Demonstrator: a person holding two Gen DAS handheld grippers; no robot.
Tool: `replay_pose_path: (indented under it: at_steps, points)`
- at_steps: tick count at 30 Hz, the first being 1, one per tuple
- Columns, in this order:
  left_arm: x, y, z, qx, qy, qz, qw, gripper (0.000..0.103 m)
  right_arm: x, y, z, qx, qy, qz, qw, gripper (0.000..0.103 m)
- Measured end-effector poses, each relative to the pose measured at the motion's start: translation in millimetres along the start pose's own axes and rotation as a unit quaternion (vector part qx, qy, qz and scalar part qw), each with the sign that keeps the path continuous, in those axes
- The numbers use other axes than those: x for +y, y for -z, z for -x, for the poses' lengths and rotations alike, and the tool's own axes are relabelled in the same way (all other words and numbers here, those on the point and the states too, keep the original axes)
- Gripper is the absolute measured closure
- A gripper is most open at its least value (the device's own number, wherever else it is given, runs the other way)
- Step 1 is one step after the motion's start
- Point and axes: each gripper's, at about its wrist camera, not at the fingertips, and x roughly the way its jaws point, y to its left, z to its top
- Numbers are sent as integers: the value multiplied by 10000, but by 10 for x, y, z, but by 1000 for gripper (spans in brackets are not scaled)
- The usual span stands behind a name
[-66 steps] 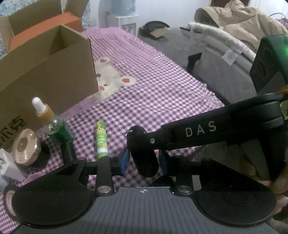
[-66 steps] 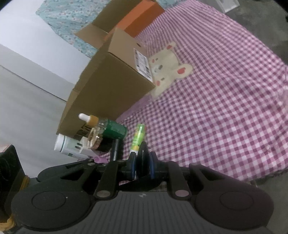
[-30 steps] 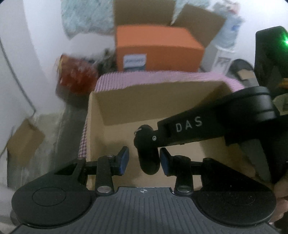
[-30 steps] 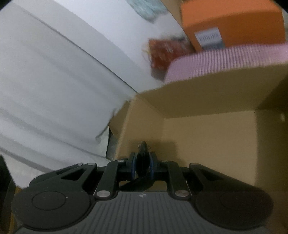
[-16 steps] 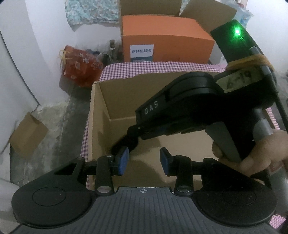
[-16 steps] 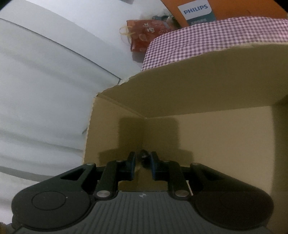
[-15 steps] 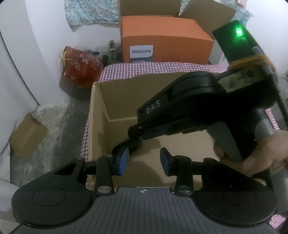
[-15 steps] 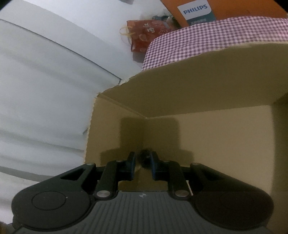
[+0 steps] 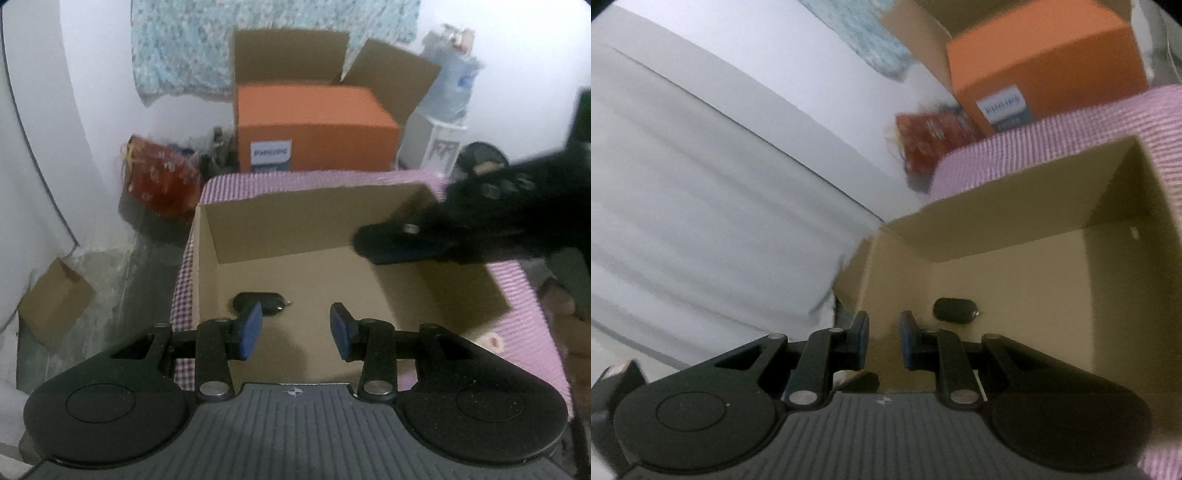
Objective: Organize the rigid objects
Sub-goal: 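Move the right gripper to the white pill bottle and grasp it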
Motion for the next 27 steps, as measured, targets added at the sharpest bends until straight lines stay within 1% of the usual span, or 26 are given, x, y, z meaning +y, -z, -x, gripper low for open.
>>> replay_pose_path:
  at_steps: [2, 6, 9, 13, 16, 18, 19, 20, 21, 22, 25, 27]
  points:
    - [-57, 95, 170, -130, 100, -47, 9999, 61, 19, 161, 233, -151, -131, 52, 9998, 83]
    - [-157, 296, 362, -280, 284, -112, 9991, 60, 37, 626, 727, -469, -356, 129, 9982, 83]
    - [-198, 461, 429, -371, 343, -153, 9986, 60, -29, 890, 855, -573, -371, 77, 9976, 83]
    - [-168, 694, 464, -485, 268, -56, 9984, 59, -108, 1194, 918, -579, -169, 91, 9981, 83]
    - [-96, 846, 431, -530, 5, 31, 9986, 57, -37, 1265, 809, -430, -62, 303, 9986, 83]
    - [-25, 929, 352, -493, -195, 113, 9985, 56, 62, 1231, 649, -277, -15, 503, 9983, 78]
    - [10, 957, 319, -465, -298, 143, 9984, 56, 110, 1212, 578, -201, 7, 573, 9982, 68]
    - [50, 981, 267, -434, -387, 185, 9981, 55, 164, 1211, 512, -116, 24, 649, 9978, 53]
    - [92, 996, 233, -408, -432, 233, 9980, 55, 236, 1221, 453, -62, 37, 753, 9971, 47]
    - [148, 1024, 189, -387, -482, 278, 9977, 55, 292, 1196, 363, -32, 74, 855, 9963, 44]
    - [253, 1038, 38, -327, -609, 336, 9970, 55, 469, 1152, 87, 124, 197, 1182, 9927, 44]
    - [313, 1030, -60, -279, -607, 356, 9971, 54, 545, 1106, -116, 273, 298, 1299, 9907, 44]
